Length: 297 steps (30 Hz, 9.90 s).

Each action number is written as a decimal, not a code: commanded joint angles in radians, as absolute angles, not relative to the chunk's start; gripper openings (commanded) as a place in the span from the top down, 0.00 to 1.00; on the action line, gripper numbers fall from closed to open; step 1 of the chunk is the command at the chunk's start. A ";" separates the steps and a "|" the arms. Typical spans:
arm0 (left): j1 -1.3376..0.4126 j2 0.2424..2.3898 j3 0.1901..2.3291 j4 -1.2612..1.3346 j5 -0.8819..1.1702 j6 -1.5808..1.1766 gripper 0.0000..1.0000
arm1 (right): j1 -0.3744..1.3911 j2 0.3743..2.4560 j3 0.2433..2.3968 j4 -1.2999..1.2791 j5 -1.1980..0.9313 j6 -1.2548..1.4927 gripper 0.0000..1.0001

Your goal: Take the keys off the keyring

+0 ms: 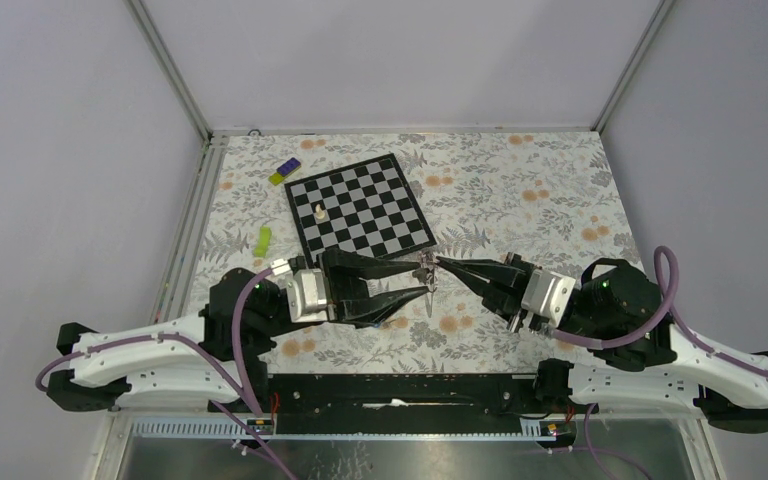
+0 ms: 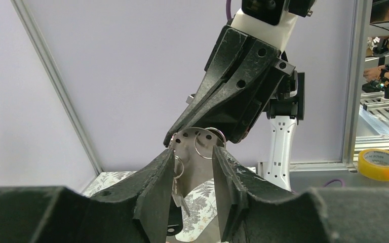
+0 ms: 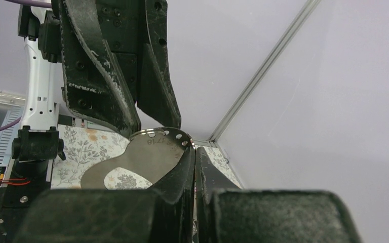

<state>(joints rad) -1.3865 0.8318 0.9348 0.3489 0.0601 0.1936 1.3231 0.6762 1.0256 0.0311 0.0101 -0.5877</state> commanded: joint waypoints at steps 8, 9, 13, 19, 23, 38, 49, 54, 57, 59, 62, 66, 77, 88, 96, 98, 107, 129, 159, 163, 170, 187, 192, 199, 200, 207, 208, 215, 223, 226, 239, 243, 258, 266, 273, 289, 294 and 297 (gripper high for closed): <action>-1.386 0.827 0.910 0.443 0.037 0.175 0.63 | 1.328 0.645 0.987 0.174 0.003 -0.639 1.00; -1.385 0.824 0.904 0.452 0.034 0.178 0.63 | 1.328 0.644 0.983 0.178 -0.009 -0.643 1.00; -1.385 0.826 0.891 0.481 0.019 0.189 0.64 | 1.329 0.645 0.982 0.180 -0.032 -0.649 1.00; -1.385 0.843 0.894 0.480 0.028 0.208 0.70 | 1.329 0.639 0.973 0.192 -0.052 -0.655 1.00; -1.385 0.852 0.895 0.480 0.025 0.213 0.72 | 1.328 0.635 0.970 0.193 -0.066 -0.656 1.00; -1.385 0.858 0.894 0.485 0.004 0.209 0.72 | 1.328 0.637 0.969 0.185 -0.099 -0.666 1.00; -1.386 0.864 0.894 0.491 -0.052 0.199 0.79 | 1.329 0.635 0.967 0.167 -0.132 -0.670 1.00; -1.385 0.866 0.898 0.481 -0.048 0.198 0.89 | 1.328 0.631 0.966 0.173 -0.134 -0.670 1.00; -1.386 0.862 0.899 0.476 -0.041 0.199 0.95 | 1.328 0.630 0.965 0.175 -0.128 -0.672 1.00; -1.386 0.861 0.899 0.474 -0.030 0.202 0.97 | 1.328 0.632 0.965 0.177 -0.124 -0.673 1.00; -1.385 0.856 0.898 0.471 0.007 0.221 1.00 | 1.328 0.634 0.963 0.183 -0.111 -0.678 1.00; -1.385 0.855 0.903 0.441 0.088 0.266 1.00 | 1.328 0.631 0.958 0.197 -0.096 -0.678 1.00; -1.385 0.851 0.929 0.352 0.195 0.324 1.00 | 1.328 0.620 0.927 0.279 -0.013 -0.683 1.00; -1.385 0.842 0.930 0.332 0.223 0.329 1.00 | 1.329 0.609 0.913 0.303 0.050 -0.674 1.00; -1.385 0.833 0.927 0.327 0.226 0.332 1.00 | 1.329 0.611 0.910 0.300 0.094 -0.670 1.00; -1.385 0.830 0.927 0.327 0.229 0.334 1.00 | 1.328 0.612 0.909 0.299 0.102 -0.670 1.00; -1.385 0.821 0.922 0.326 0.262 0.382 1.00 | 1.328 0.619 0.904 0.260 0.133 -0.657 1.00; -1.386 0.839 0.931 0.298 0.265 0.390 0.84 | 1.328 0.598 0.892 0.273 0.104 -0.608 1.00; -1.385 0.831 0.890 0.396 0.150 0.359 0.67 | 1.328 0.570 0.871 0.266 0.003 -0.634 1.00; -1.386 0.833 0.894 0.402 0.186 0.352 0.69 | 1.328 0.576 0.873 0.259 0.003 -0.636 1.00; -1.386 0.838 0.892 0.402 0.200 0.348 0.71 | 1.328 0.581 0.877 0.257 -0.030 -0.634 1.00; -1.385 0.868 0.891 0.411 0.124 0.347 0.71 | 1.328 0.580 0.887 0.209 -0.085 -0.637 1.00; -1.385 0.868 0.891 0.404 0.098 0.347 0.72 | 1.329 0.576 0.887 0.212 -0.092 -0.639 1.00; -1.386 0.862 0.888 0.397 0.084 0.347 0.73 | 1.329 0.572 0.889 0.219 -0.092 -0.644 1.00; -1.385 0.862 0.887 0.398 0.082 0.346 0.73 | 1.329 0.572 0.890 0.217 -0.096 -0.642 1.00; -1.385 0.873 0.884 0.436 0.041 0.344 0.73 | 1.328 0.585 0.900 0.187 -0.116 -0.641 1.00; -1.386 0.872 0.882 0.439 0.031 0.344 0.74 | 1.328 0.586 0.900 0.183 -0.119 -0.641 1.00; -1.385 0.873 0.878 0.463 -0.015 0.337 0.78 | 1.328 0.583 0.899 0.169 -0.129 -0.642 1.00; -1.385 0.873 0.874 0.480 -0.032 0.333 0.95 | 1.328 0.581 0.892 0.175 -0.120 -0.646 1.00; -1.385 0.871 0.872 0.477 -0.034 0.330 1.00 | 1.328 0.577 0.891 0.176 -0.110 -0.644 1.00; -1.385 0.852 0.870 0.423 0.029 0.352 1.00 | 1.329 0.559 0.876 0.241 -0.012 -0.623 1.00; -1.385 0.844 0.871 0.405 0.032 0.364 1.00 | 1.328 0.544 0.866 0.267 0.017 -0.613 1.00; -1.385 0.829 0.878 0.370 0.120 0.412 1.00 | 1.329 0.545 0.865 0.259 0.086 -0.566 1.00; -1.386 0.828 0.881 0.375 0.133 0.419 1.00 | 1.328 0.551 0.850 0.239 0.102 -0.553 1.00; -1.385 0.829 0.877 0.380 0.140 0.420 1.00 | 1.329 0.537 0.820 0.252 0.115 -0.528 1.00; -1.385 0.832 0.881 0.382 0.150 0.425 1.00 | 1.328 0.533 0.792 0.242 0.065 -0.475 1.00; -1.385 0.830 0.881 0.382 0.149 0.425 1.00 | 1.329 0.529 0.798 0.188 0.025 -0.471 1.00; -1.385 0.828 0.881 0.382 0.147 0.423 1.00 | 1.328 0.521 0.796 0.164 0.010 -0.475 1.00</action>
